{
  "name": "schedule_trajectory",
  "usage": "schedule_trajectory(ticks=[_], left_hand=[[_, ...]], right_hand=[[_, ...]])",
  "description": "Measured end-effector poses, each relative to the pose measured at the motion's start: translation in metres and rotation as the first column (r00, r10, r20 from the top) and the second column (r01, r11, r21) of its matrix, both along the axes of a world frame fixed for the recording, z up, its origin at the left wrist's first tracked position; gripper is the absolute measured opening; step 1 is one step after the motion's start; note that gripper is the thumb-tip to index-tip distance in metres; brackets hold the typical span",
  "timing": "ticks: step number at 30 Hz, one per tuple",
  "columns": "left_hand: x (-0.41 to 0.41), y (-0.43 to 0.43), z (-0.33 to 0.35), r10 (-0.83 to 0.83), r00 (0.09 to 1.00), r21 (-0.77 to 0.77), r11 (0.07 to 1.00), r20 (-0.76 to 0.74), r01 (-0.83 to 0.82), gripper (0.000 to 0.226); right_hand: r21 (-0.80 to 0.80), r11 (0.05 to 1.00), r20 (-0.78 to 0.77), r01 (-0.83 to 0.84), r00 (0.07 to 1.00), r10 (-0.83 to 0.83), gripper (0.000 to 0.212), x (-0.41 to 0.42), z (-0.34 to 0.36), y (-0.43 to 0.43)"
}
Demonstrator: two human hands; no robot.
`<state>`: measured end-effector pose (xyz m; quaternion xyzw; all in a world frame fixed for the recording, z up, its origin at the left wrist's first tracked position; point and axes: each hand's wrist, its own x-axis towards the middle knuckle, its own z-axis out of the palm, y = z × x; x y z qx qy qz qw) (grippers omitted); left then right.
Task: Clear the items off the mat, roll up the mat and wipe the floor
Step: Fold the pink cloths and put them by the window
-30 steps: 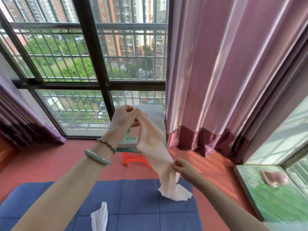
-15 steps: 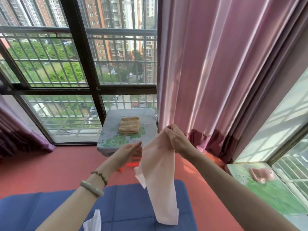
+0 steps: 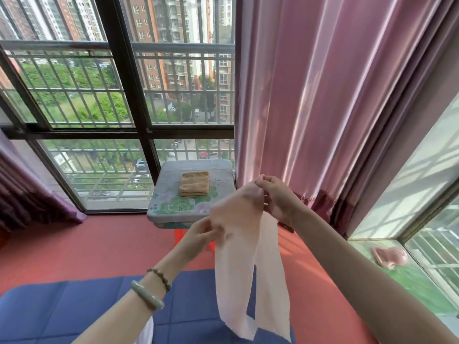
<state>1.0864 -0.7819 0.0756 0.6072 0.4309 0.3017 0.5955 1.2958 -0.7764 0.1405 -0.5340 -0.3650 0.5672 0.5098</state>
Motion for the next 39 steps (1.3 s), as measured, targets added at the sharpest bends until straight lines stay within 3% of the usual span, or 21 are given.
schedule_trajectory(ticks=[1, 3, 5, 6, 8, 11, 15, 17, 19, 21, 23, 27, 30, 31, 33, 35, 37, 39], left_hand=[[0.001, 0.001, 0.006, 0.011, 0.999, -0.006, 1.000, 0.052, -0.011, 0.012], [0.005, 0.002, 0.019, 0.024, 0.986, -0.046, 0.999, 0.167, -0.016, 0.011], [0.010, 0.005, 0.033, 0.046, 0.977, -0.016, 0.999, 0.209, -0.044, 0.005], [0.013, 0.006, 0.040, 0.062, 0.976, 0.009, 0.998, 0.207, -0.066, 0.004], [0.015, 0.011, 0.051, 0.119, 0.975, 0.059, 0.990, 0.187, -0.132, 0.002], [0.013, 0.021, 0.056, 0.196, 0.978, 0.169, 0.964, 0.069, -0.205, 0.005], [0.010, 0.026, 0.054, 0.260, 0.965, 0.237, 0.940, -0.037, -0.245, 0.002], [0.009, 0.028, 0.053, 0.300, 0.954, 0.217, 0.932, -0.008, -0.291, 0.005], [0.009, 0.030, 0.056, 0.335, 0.942, 0.232, 0.915, 0.025, -0.331, 0.008], [0.011, 0.028, 0.061, 0.343, 0.938, 0.251, 0.905, 0.051, -0.344, 0.009], [0.013, 0.027, 0.067, 0.333, 0.941, 0.265, 0.903, 0.065, -0.338, 0.009], [0.010, 0.031, 0.071, 0.378, 0.921, 0.273, 0.880, 0.091, -0.388, 0.012], [0.003, 0.033, 0.067, 0.375, 0.918, 0.263, 0.880, 0.129, -0.397, 0.010], [0.001, 0.032, 0.063, 0.365, 0.918, 0.261, 0.881, 0.157, -0.395, 0.010], [-0.006, 0.031, 0.050, 0.367, 0.914, 0.294, 0.866, 0.174, -0.404, 0.022], [-0.016, 0.028, 0.031, 0.291, 0.942, 0.307, 0.892, 0.169, -0.331, 0.059], [-0.023, 0.022, 0.004, 0.120, 0.976, 0.195, 0.968, 0.181, -0.156, 0.101], [-0.026, 0.011, -0.027, -0.039, 0.992, 0.067, 0.997, 0.116, 0.031, 0.122]], right_hand=[[0.024, 0.998, -0.040, -0.061, 0.997, 0.062, 0.018, 0.008, -0.002, -0.003], [0.023, 0.986, -0.060, -0.165, 0.984, 0.166, 0.067, 0.019, -0.014, -0.008], [-0.032, 0.975, 0.013, -0.221, 0.975, 0.221, 0.089, 0.021, -0.025, -0.015], [-0.062, 0.969, 0.048, -0.239, 0.969, 0.242, 0.086, 0.020, -0.028, -0.018], [-0.108, 0.958, 0.105, -0.266, 0.955, 0.277, 0.058, 0.017, -0.024, -0.024], [-0.132, 0.973, 0.123, -0.189, 0.971, 0.205, 0.029, 0.018, -0.013, -0.026], [-0.120, 0.993, 0.106, 0.004, 0.994, 0.009, 0.066, 0.021, 0.006, -0.022], [-0.115, 0.993, 0.090, -0.017, 0.996, 0.027, 0.061, 0.018, 0.014, -0.020], [-0.128, 0.983, 0.182, -0.131, 0.971, 0.153, 0.057, 0.014, 0.018, -0.021], [-0.169, 0.940, 0.359, -0.297, 0.869, 0.340, 0.056, 0.006, 0.022, -0.021], [-0.221, 0.897, 0.560, -0.383, 0.703, 0.438, 0.052, -0.005, 0.029, -0.021], [-0.179, 0.932, 0.893, -0.316, 0.346, 0.289, 0.032, -0.024, 0.047, -0.014], [-0.178, 0.949, 0.966, -0.261, 0.135, 0.218, 0.030, -0.035, 0.056, -0.011], [-0.165, 0.944, 0.973, -0.286, 0.108, 0.203, 0.029, -0.037, 0.058, -0.011], [-0.078, 0.903, 0.968, -0.422, 0.187, 0.170, 0.021, -0.040, 0.058, -0.010], [0.007, 0.858, 0.924, -0.513, 0.332, 0.191, 0.016, -0.041, 0.058, -0.012], [0.065, 0.850, 0.897, -0.523, 0.403, 0.179, 0.025, -0.039, 0.060, -0.014], [0.077, 0.837, 0.870, -0.542, 0.446, 0.209, 0.036, -0.036, 0.063, -0.015]])
